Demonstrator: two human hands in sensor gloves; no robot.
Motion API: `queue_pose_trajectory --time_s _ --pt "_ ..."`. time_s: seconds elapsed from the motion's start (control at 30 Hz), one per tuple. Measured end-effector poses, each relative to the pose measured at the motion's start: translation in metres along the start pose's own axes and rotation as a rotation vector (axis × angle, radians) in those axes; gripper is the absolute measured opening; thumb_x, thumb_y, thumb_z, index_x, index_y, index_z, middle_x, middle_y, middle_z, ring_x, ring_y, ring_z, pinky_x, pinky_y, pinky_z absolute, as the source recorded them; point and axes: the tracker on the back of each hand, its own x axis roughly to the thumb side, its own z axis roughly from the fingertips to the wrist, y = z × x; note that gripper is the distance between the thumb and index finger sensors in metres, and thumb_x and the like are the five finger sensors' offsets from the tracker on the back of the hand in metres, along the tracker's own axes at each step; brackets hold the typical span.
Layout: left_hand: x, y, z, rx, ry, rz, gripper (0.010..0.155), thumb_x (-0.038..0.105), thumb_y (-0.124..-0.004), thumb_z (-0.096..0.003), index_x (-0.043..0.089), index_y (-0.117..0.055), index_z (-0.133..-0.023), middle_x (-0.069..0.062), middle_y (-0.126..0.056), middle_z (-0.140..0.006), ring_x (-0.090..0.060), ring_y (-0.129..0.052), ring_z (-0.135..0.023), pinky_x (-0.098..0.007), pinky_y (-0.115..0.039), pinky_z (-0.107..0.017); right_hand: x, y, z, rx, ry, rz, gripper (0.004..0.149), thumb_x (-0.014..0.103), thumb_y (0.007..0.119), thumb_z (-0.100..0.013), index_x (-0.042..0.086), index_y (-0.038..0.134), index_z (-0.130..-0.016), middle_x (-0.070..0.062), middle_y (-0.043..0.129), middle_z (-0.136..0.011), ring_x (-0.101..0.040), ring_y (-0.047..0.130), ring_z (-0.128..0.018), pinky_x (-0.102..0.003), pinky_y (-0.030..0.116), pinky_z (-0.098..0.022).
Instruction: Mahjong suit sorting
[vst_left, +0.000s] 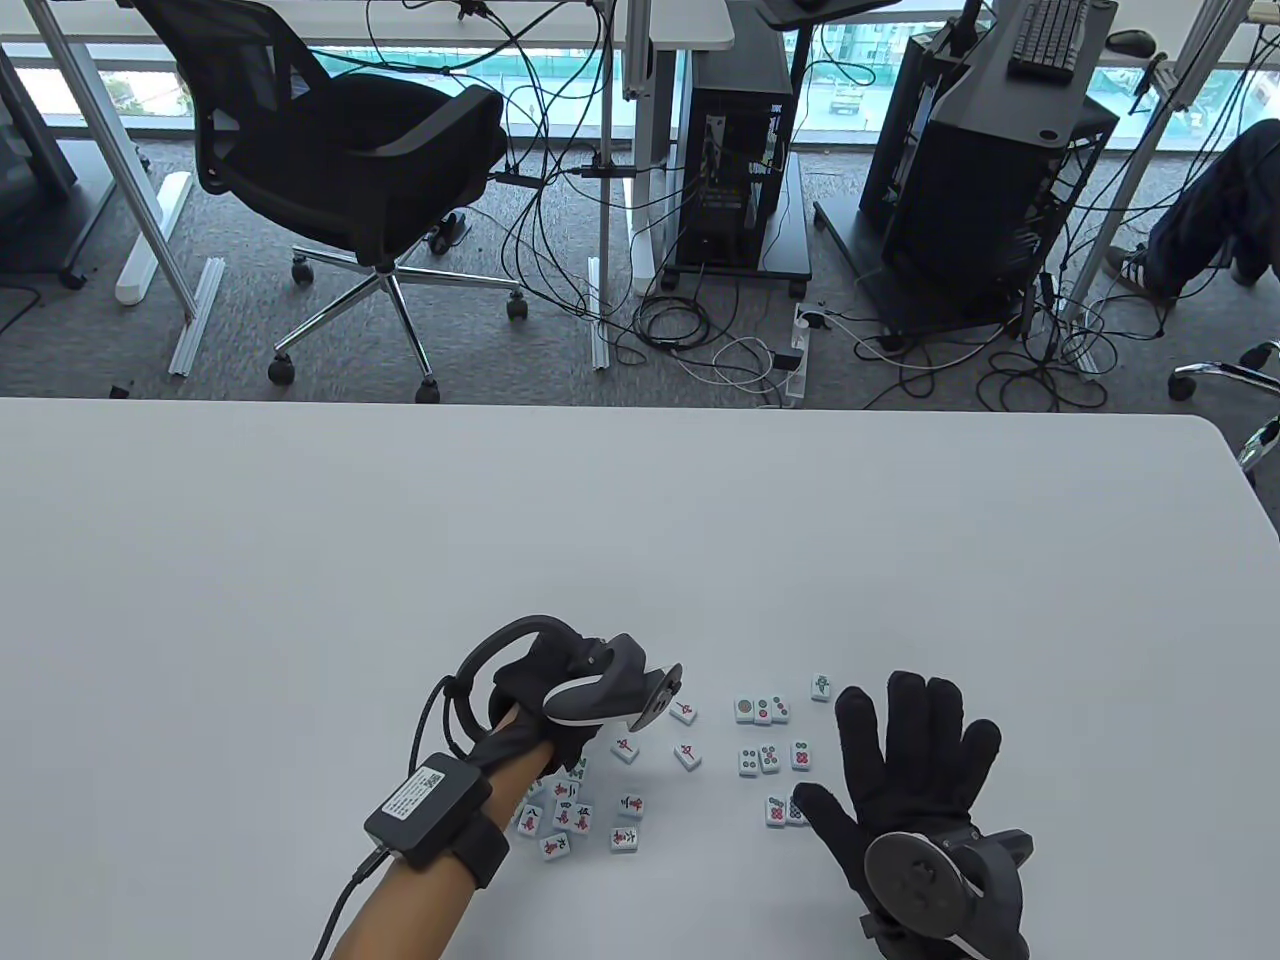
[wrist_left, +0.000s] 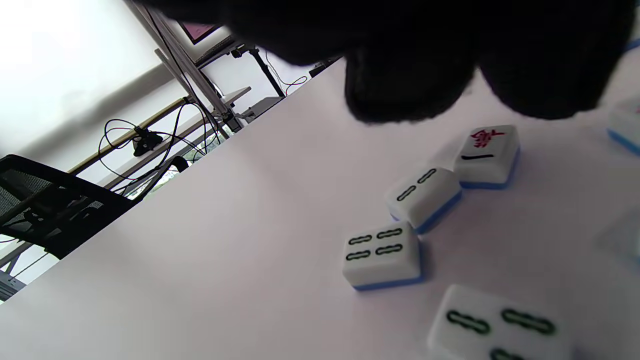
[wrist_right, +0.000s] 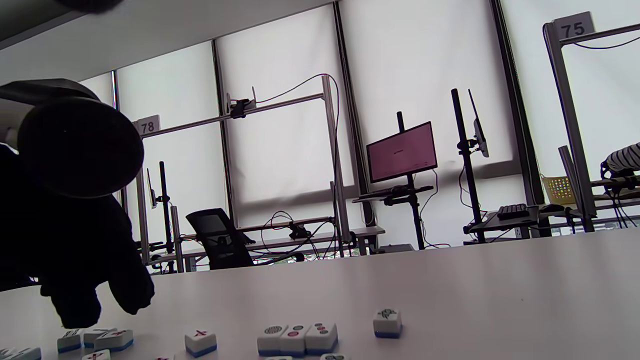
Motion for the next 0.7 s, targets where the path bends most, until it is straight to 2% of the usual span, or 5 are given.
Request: queue_pose_trajectory --time_s 0.23,0.43,0.5,0.57,0.7 --pt "0.013 -0.009 -0.015 -0.077 -0.013 -0.032 0.052 0.059 -0.087 -0.0322 0.036 -0.089 -0.078 0.020 -0.095 -0.036 -0.002 -0.089 -0.011 -0.027 -0.083 -0.021 -0.001 0.001 0.000 0.001 0.000 -0.016 0.079 0.064 0.050 -0.049 0.030 0.009 -0.107 -0.015 0.001 -0.113 -0.046 0.003 -0.102 -0.076 0.011 -0.067" --pt "0.026 -0.002 -0.011 0.024 -0.095 -0.091 0.048 0.053 -0.090 -0.0335 0.037 -0.087 -0.078 0.019 -0.096 -0.037 -0.003 -0.091 -0.014 -0.028 -0.084 -0.024 -0.002 0.001 -0.001 -0.007 0.005 -0.025 0.078 0.063 0.049 -0.049 0.030 0.010 -0.108 -0.015 0.002 -0.114 -0.046 0.004 -0.102 -0.076 0.012 -0.067" --pt "0.029 0.000 -0.009 0.053 -0.117 -0.105 0.049 0.050 -0.090 -0.0343 0.042 -0.083 -0.082 0.021 -0.097 -0.042 -0.004 -0.095 -0.021 -0.029 -0.085 -0.030 -0.001 0.001 0.000 -0.006 0.003 -0.016 0.077 0.062 0.050 -0.049 0.029 0.010 -0.108 -0.015 0.002 -0.114 -0.046 0.004 -0.102 -0.076 0.012 -0.067" --pt "0.028 0.002 -0.009 0.044 -0.093 -0.126 0.059 0.051 -0.089 -0.0346 0.046 -0.072 -0.091 0.022 -0.097 -0.045 -0.003 -0.096 -0.024 -0.028 -0.086 -0.032 0.000 0.001 0.000 -0.003 0.001 -0.011 0.077 0.062 0.050 -0.049 0.030 0.010 -0.108 -0.015 0.002 -0.113 -0.046 0.003 -0.102 -0.076 0.012 -0.067" --pt "0.018 0.011 -0.003 0.027 -0.009 -0.073 0.057 0.056 -0.081 -0.0395 0.038 -0.075 -0.093 0.021 -0.097 -0.048 -0.004 -0.096 -0.023 -0.029 -0.085 -0.031 0.000 0.002 -0.001 0.018 0.005 -0.022 0.078 0.062 0.050 -0.050 0.029 0.009 -0.107 -0.015 0.001 -0.113 -0.046 0.001 -0.101 -0.076 0.011 -0.067"
